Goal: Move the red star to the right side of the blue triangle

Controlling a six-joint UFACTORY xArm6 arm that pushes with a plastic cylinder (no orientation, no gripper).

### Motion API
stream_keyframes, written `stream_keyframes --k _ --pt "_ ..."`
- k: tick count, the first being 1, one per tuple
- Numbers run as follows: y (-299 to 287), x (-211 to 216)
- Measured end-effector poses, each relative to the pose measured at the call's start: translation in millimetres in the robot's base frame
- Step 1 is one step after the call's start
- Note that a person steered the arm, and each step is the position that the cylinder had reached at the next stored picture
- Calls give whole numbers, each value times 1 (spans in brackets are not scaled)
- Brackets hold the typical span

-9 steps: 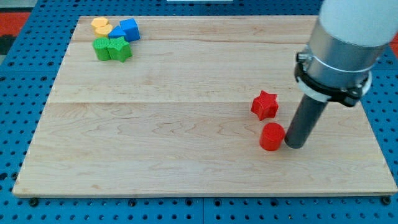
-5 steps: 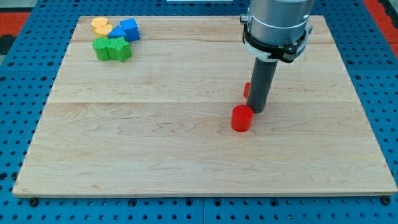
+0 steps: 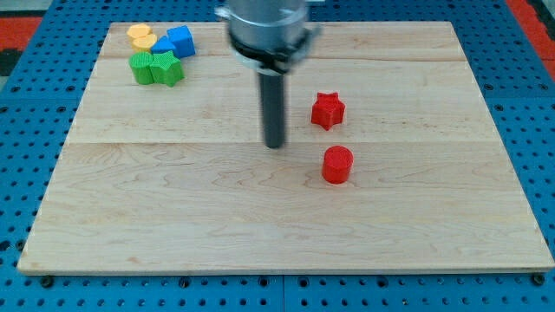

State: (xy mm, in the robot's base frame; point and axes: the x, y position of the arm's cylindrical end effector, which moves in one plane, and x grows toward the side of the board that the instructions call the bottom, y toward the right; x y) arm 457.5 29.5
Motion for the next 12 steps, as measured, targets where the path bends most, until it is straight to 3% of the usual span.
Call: stream_keyframes --k 1,2,3,4,5,6,7,9,11,12 --pt "65 -27" --pt "14 -64" --pt "-100 -105" --pt "-120 -118" --pt "-81 -63" --pt "5 -52" --pt "-5 -93" --pt "-133 -156" --pt "7 -139" --pt "-3 -178"
